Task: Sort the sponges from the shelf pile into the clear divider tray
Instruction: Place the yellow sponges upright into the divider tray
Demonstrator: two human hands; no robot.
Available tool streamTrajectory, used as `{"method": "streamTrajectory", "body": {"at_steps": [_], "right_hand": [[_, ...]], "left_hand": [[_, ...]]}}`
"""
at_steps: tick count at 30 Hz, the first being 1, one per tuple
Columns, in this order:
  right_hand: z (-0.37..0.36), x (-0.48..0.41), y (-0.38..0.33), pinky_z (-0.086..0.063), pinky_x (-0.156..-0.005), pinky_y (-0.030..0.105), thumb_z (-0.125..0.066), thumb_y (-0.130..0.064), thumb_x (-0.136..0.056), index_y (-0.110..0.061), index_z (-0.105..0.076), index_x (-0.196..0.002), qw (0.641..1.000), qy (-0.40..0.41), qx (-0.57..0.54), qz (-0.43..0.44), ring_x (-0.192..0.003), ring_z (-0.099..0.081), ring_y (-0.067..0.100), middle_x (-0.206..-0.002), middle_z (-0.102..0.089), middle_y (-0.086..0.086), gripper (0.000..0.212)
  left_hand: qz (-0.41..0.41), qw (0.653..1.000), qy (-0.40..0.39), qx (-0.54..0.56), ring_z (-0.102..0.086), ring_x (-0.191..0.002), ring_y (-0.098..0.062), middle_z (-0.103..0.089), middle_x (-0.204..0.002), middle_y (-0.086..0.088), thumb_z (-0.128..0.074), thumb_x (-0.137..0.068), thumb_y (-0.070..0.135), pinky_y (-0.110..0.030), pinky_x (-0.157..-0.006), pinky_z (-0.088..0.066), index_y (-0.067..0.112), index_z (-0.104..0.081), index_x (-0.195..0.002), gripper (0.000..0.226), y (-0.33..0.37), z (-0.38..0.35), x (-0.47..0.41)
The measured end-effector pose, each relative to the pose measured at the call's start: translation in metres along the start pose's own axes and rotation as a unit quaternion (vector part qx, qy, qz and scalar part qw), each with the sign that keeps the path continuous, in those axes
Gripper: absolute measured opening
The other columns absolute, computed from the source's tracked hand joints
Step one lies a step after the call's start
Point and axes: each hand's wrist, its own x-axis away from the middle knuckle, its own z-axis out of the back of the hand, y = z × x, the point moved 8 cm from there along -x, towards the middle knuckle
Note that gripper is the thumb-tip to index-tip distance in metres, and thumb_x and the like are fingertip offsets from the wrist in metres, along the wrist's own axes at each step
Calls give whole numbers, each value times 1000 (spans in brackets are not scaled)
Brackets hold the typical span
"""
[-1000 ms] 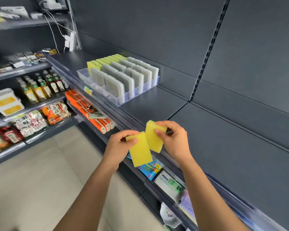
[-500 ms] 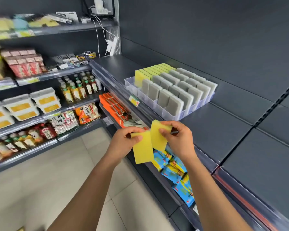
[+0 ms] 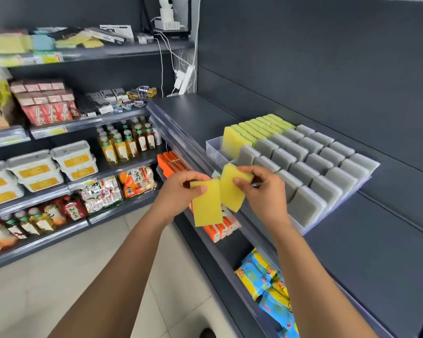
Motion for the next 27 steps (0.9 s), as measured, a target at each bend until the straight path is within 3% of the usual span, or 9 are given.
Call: {"method": "streamTrajectory", "body": {"at_steps": [3,6,16,22,27], "right_hand": [[-11,-37,2,-48,-72,25,-76,-20,-77,-23,-70,-100,1000,11,11,4,-76,-58,14,-96,-64,-6,24],[-17,-67,2,-45,-69,22,-75,-19,-77,-22,-70,-96,999,16,31,8,-72,-55,14,-93,-62,-6,20],[-31,-156,15,-39,-66,25,-73,-21,-79,-22,-64,-88,996,35,79,-14,-73,-51,13,-87,-62,-3,13],[-35,-180,23,-40,-68,26,-72,-19,-80,-23,-60,-85,991,58,106,-57,-77,-54,17,-89,-63,-1,14],[-45,-191,28,-37,-66,23,-71,-20,-81,-19,-60,-89,979,37,174,-104,-74,-51,13,-88,-59,-6,13]], "left_hand": [[-1,1000,-17,-10,-57,-78,-9,-63,-87,5,-65,-83,3,-21,-62,-42,28,-68,-86,25,3,5,-41],[-9,1000,-23,-13,-58,-81,-8,-64,-87,6,-66,-82,1,-20,-68,-44,28,-68,-84,27,8,8,-75],[-64,992,-71,-80,-57,-75,1,-64,-83,14,-66,-82,4,-22,-69,-43,32,-67,-82,28,23,8,-183],[-112,980,-103,-130,-55,-83,-8,-62,-94,10,-66,-83,8,-29,-77,-45,39,-64,-82,32,28,6,-233],[-144,967,-141,-156,-51,-87,-4,-60,-96,14,-65,-84,9,-26,-78,-39,38,-62,-84,29,32,2,-264]]}}
